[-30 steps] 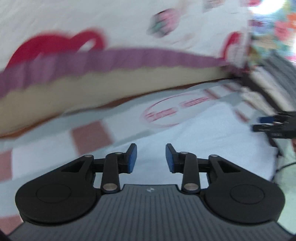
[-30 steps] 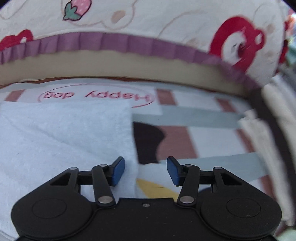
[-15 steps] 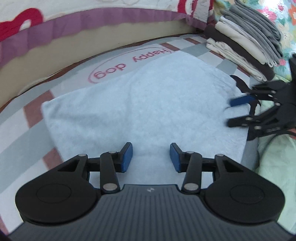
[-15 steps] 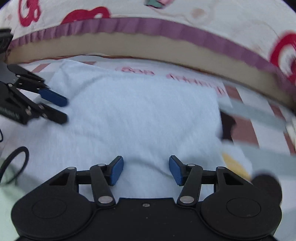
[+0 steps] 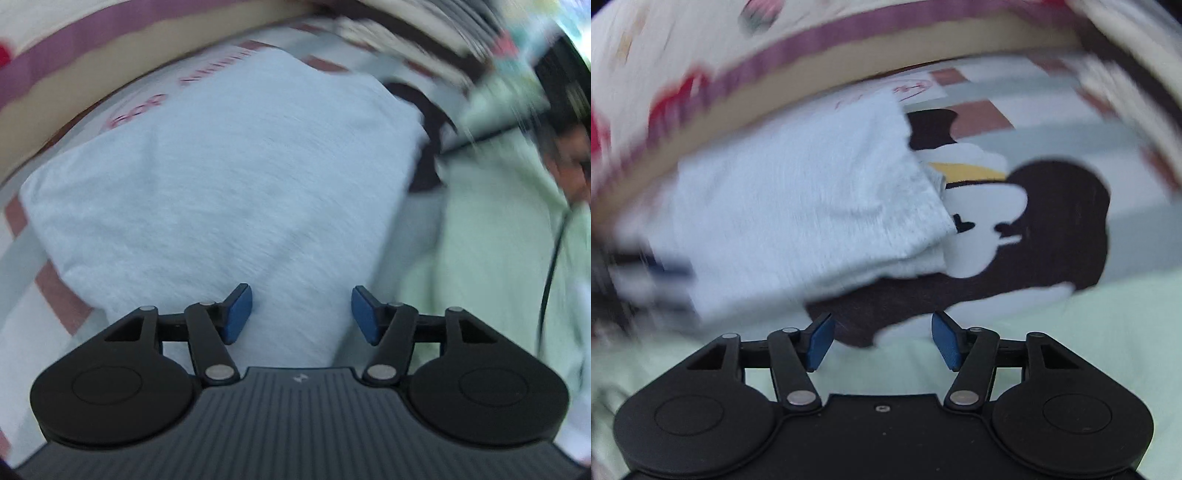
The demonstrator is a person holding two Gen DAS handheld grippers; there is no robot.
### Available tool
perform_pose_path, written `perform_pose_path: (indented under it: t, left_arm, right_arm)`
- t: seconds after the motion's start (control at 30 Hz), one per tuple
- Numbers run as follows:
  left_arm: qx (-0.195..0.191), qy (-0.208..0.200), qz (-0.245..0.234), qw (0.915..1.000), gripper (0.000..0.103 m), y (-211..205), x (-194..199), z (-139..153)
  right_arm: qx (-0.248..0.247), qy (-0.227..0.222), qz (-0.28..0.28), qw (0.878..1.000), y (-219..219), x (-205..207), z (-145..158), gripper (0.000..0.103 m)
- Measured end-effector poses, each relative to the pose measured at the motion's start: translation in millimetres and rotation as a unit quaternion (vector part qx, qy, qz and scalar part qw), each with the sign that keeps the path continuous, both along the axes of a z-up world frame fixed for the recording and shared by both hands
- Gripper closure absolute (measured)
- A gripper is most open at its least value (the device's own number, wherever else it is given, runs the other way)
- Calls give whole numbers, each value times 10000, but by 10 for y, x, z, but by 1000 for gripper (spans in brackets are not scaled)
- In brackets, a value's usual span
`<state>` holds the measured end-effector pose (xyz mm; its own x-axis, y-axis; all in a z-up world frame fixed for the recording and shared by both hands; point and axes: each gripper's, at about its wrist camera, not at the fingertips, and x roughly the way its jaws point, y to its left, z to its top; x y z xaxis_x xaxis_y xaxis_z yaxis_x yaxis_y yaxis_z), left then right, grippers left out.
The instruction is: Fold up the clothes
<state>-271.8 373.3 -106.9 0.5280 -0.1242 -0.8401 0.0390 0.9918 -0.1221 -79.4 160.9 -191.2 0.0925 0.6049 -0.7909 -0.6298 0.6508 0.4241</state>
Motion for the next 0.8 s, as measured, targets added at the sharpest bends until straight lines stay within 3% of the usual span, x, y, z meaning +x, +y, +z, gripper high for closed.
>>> perform_pose_path:
  t: [0.07,0.13,0.2,0.27,0.47,0.5,0.53,0.57,0.6,0.7,0.8]
  left_arm:
    - [-22,54,-74,10000,43,-46,-4,22]
    - [-287,23,122,9995,44,-3,4,53]
    - [-634,-154,394,9971,45,76,28,110]
    - [-923,-433,670,9925,45,144,76,190]
    - [-1170,-1147,1628,9730,43,211,338,254]
    - [-1287,-1075,1648,9720,43,208,395,201]
    - [-1398,-1000,1665,9709,43,202,451,147]
    - [-1273,-841,1598,9753,44,146,494,86]
    - [-1144,-684,1529,9792,45,88,536,26]
    - [-489,-496,1176,9906,44,-145,491,-31]
    - [-452,-363,1266,9903,44,-169,507,-8]
  right_arm:
    - [570,743,-609,9937,-51,123,-108,37]
    - [997,1452,-1135,9778,-60,194,-260,37]
    - [1175,1862,-1448,9647,-49,191,-359,37]
    - [1219,1976,-1644,9587,6,191,-372,37]
    - [1539,1085,-2050,9605,385,291,-353,34]
    - [1591,890,-2146,9595,429,226,-359,32]
    - [1624,726,-2180,9596,410,171,-348,38]
    - [1673,620,-2111,9610,426,117,-343,67]
    - [1733,555,-1966,9635,446,73,-330,83]
    - [1843,30,-1465,9719,417,35,-114,91]
    - [1847,-554,-890,9772,413,20,118,94]
